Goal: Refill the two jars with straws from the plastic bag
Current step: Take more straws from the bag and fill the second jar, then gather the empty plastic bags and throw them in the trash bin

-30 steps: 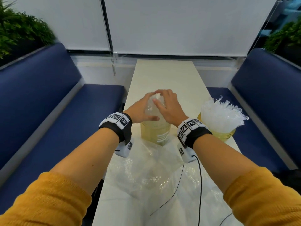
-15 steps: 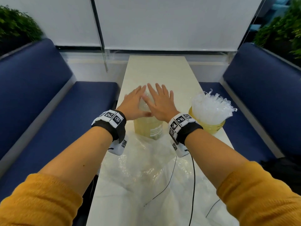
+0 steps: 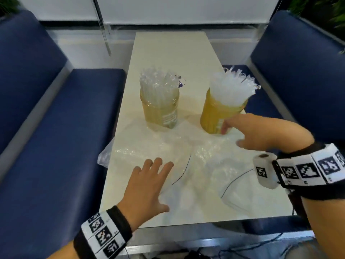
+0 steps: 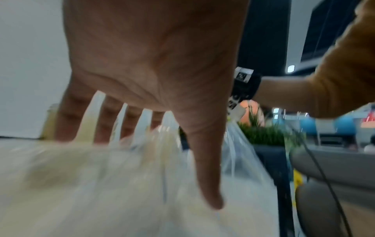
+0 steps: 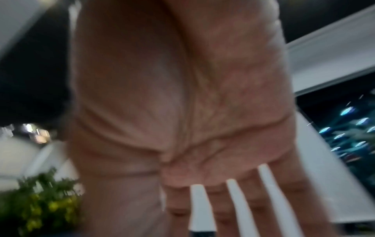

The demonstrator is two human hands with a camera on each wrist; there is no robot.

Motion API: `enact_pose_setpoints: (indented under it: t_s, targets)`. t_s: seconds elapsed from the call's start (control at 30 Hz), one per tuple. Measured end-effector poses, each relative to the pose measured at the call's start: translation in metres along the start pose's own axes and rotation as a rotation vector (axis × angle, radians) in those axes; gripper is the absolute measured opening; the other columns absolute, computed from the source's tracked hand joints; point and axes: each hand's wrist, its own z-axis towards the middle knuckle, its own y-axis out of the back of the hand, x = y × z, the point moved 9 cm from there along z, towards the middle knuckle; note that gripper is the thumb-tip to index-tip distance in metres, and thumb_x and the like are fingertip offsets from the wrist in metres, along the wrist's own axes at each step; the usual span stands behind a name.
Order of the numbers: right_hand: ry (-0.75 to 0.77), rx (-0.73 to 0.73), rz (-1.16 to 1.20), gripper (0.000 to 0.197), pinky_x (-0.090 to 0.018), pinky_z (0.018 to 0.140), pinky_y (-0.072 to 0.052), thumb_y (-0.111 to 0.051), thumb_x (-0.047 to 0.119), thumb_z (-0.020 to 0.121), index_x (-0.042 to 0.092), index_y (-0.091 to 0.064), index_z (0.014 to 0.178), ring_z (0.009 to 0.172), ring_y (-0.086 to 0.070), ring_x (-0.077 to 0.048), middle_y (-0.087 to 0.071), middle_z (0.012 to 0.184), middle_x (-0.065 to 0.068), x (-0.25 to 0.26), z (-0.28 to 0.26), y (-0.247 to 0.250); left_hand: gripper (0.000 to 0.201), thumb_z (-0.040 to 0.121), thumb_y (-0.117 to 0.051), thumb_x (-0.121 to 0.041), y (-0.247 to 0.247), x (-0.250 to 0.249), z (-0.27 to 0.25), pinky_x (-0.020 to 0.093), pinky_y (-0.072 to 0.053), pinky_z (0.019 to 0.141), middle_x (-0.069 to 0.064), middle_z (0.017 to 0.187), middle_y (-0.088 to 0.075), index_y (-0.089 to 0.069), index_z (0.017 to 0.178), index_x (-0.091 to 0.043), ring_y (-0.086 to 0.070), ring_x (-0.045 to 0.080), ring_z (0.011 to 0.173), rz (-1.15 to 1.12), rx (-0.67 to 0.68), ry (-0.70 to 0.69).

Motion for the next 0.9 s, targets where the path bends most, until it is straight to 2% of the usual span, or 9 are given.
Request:
enact_pose_setpoints:
  t_s: [0.17, 0.3, 0.37, 0.5, 0.67, 0.7, 0.73, 0.77, 0.9]
  targets:
    - [-0.005, 0.31, 0.091, 0.128, -0.038, 0.122, -0.019, -0.093, 0.023, 0.062, 0.058, -0.007, 0.15, 0.153, -0.008, -0.014, -0.006, 0.165, 0.011, -0.05, -0.033, -0.092, 0.105, 0.054, -0.085, -0.008, -0.041, 0.018, -0.008, 0.046, -0.047, 0.097, 0.004, 0.133, -0.058, -0.042, 0.148, -0.026, -0.057, 0.03, 0.117, 0.057, -0.166, -0.066]
    - [0.037, 0.42, 0.188, 0.146, -0.046, 0.124, -0.005, -0.095, 0.054, 0.045, 0.065, 0.009, 0.146, 0.153, 0.013, -0.015, 0.016, 0.165, 0.013, -0.05, -0.024, -0.14, 0.08, 0.058, -0.088, -0.002, -0.039, 0.027, 0.001, 0.034, -0.055, 0.065, 0.001, 0.104, -0.074, -0.062, 0.131, -0.021, -0.07, 0.025, 0.083, -0.038, -0.251, -0.068]
    - [0.039, 0.344, 0.145, 0.133, -0.046, 0.124, -0.009, -0.092, 0.05, 0.059, 0.056, 0.003, 0.153, 0.154, 0.008, -0.019, 0.013, 0.165, 0.01, -0.039, -0.008, -0.159, 0.06, 0.072, -0.084, -0.003, -0.019, 0.04, 0.001, 0.033, -0.057, 0.055, 0.005, 0.094, -0.077, -0.067, 0.128, -0.017, -0.072, 0.028, 0.071, -0.206, -0.344, 0.057]
    - [0.134, 0.077, 0.211, 0.048, -0.031, 0.119, -0.024, -0.048, 0.043, 0.103, 0.033, -0.042, 0.15, 0.147, -0.03, -0.018, -0.027, 0.163, 0.001, 0.004, 0.012, -0.163, 0.035, 0.101, -0.055, -0.016, 0.009, 0.063, -0.006, 0.036, -0.057, 0.075, 0.011, 0.103, -0.077, -0.063, 0.135, -0.014, -0.073, 0.033, 0.087, -0.543, -0.479, 0.267]
    - [0.089, -0.195, 0.792, 0.036, -0.03, 0.082, -0.054, -0.041, 0.048, 0.104, 0.031, -0.072, 0.108, 0.099, -0.066, -0.021, -0.071, 0.104, 0.016, 0.023, 0.0, -0.094, 0.044, 0.106, -0.032, -0.042, 0.032, 0.073, -0.031, 0.04, -0.061, 0.084, -0.007, 0.112, -0.071, -0.058, 0.138, -0.028, -0.07, 0.007, 0.1, -0.983, -0.591, 0.329]
    - [0.071, -0.2, 0.977, 0.035, -0.033, 0.075, -0.057, -0.04, 0.048, 0.105, 0.034, -0.071, 0.112, 0.095, -0.069, -0.022, -0.07, 0.105, 0.015, 0.027, -0.004, -0.082, 0.043, 0.107, -0.032, -0.039, 0.04, 0.07, -0.035, 0.04, -0.059, 0.088, -0.024, 0.114, -0.061, -0.054, 0.143, -0.03, -0.066, 0.007, 0.109, -1.035, -0.596, 0.313]
    - [0.052, -0.188, 1.142, 0.035, -0.039, 0.071, -0.058, -0.038, 0.047, 0.105, 0.036, -0.067, 0.121, 0.094, -0.072, -0.024, -0.068, 0.111, 0.01, 0.032, -0.007, -0.072, 0.044, 0.108, -0.03, -0.036, 0.047, 0.066, -0.039, 0.04, -0.053, 0.097, 0.013, 0.139, -0.033, -0.048, 0.148, -0.031, -0.057, 0.005, 0.122, -1.093, -0.592, 0.281]
    - [0.039, -0.172, 1.289, 0.035, -0.046, 0.072, -0.059, -0.037, 0.045, 0.105, 0.036, -0.063, 0.126, 0.094, -0.075, -0.027, -0.067, 0.117, 0.004, 0.039, -0.011, -0.062, 0.045, 0.108, -0.029, -0.035, 0.056, 0.059, -0.042, 0.039, -0.044, 0.109, 0.007, 0.142, -0.055, -0.042, 0.151, -0.03, -0.048, 0.001, 0.133, -1.156, -0.593, 0.228]
    - [0.052, -0.087, 1.588, 0.028, -0.055, 0.073, -0.057, -0.038, 0.028, 0.105, 0.021, -0.065, 0.107, 0.098, -0.071, -0.046, -0.068, 0.108, -0.007, 0.081, -0.012, -0.042, 0.052, 0.106, -0.03, -0.045, 0.088, 0.025, -0.051, 0.034, -0.024, 0.124, -0.019, 0.159, -0.036, -0.035, 0.155, -0.028, -0.029, 0.002, 0.148, -1.289, -0.575, -0.049]
